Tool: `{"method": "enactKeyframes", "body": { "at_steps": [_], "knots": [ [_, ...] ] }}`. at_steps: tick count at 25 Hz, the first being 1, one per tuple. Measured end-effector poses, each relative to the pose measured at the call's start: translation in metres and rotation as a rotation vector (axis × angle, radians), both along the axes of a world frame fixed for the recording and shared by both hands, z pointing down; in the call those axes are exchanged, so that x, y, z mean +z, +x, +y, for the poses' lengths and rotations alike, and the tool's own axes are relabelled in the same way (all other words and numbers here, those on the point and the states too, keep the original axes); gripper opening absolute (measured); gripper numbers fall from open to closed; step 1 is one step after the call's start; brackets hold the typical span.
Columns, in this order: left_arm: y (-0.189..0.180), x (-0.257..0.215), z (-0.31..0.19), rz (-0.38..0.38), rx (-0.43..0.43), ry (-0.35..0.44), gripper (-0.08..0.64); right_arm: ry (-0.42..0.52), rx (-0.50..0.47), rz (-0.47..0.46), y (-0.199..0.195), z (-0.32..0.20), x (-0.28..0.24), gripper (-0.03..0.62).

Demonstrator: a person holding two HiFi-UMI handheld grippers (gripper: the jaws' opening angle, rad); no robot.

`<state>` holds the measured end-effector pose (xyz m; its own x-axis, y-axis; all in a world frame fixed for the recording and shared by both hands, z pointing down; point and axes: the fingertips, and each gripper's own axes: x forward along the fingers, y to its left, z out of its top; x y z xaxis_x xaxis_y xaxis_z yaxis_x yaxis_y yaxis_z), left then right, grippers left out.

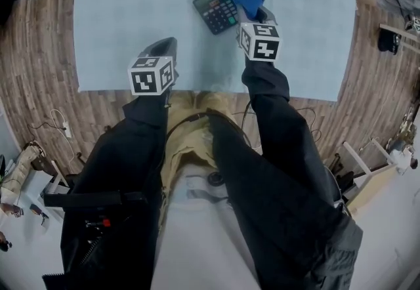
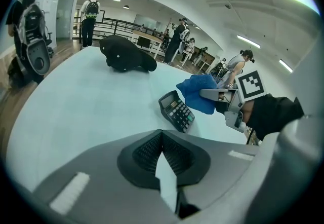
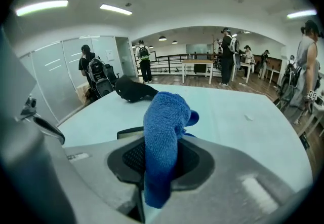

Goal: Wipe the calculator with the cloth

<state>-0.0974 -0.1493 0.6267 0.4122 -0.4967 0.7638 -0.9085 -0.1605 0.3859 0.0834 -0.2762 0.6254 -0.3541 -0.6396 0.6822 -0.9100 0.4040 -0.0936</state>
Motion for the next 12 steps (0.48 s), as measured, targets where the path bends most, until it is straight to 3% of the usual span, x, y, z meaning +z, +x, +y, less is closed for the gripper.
{"method": "enactKeyframes", "body": {
  "at_steps": [3, 7, 12],
  "knots": [
    [-0.008, 0.003, 0.007, -0.007, -0.008, -0.013, 0.000, -0.066, -0.021, 0.025, -0.013, 0.007, 0.028, 0.094],
    [-0.017, 0.007, 0.011, -0.011, -0.022, -0.023, 0.002, -0.146, -0.072, -0.014, -0.041, 0.028, 0.051, 0.094],
    [-0.022, 0.008, 0.011, -0.006, -0.033, -0.023, 0.002, -0.178, -0.176, -0.035, -0.071, 0.055, 0.057, 0.094]
  ]
}}
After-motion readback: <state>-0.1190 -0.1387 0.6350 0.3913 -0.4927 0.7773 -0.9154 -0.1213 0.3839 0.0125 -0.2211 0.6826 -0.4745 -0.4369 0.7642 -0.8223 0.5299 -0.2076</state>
